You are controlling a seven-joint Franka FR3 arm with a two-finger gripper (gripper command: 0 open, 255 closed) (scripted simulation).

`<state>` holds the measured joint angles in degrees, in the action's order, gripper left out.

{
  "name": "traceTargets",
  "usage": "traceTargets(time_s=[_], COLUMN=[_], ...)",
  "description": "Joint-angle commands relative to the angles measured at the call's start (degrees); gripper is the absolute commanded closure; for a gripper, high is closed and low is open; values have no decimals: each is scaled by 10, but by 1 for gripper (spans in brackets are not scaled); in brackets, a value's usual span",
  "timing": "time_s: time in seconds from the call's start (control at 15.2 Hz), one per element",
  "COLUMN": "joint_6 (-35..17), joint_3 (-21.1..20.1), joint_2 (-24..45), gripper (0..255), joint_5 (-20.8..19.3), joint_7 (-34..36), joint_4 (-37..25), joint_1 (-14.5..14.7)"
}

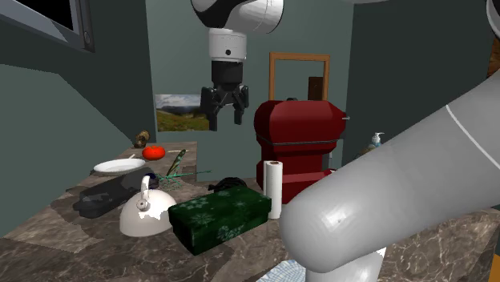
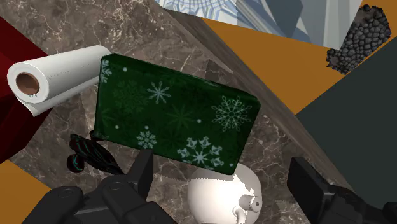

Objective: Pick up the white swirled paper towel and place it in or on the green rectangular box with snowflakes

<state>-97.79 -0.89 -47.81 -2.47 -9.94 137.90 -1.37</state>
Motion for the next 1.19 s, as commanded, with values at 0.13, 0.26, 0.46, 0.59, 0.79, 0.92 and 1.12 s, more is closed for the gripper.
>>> traceTargets(time_s=[0.13,0.26,0.46,0.59,0.79,0.92,1.12], joint_6=[-20,-40,-73,-95,-131,-155,-192], joint_3=[25,50,90,116,156,184,225], joint_2=[1,6,20,34,62,85,126], gripper=[0,0,0,0,0,0,0], joint_5=[-15,-30,-52,-65,-84,-94,-105], joint_7=[-28,-55,-96,-124,-165,-193,-235], joint_4=[18,32,49,56,61,60,53], joint_1=[-7,-15,-27,-34,-44,-49,-53])
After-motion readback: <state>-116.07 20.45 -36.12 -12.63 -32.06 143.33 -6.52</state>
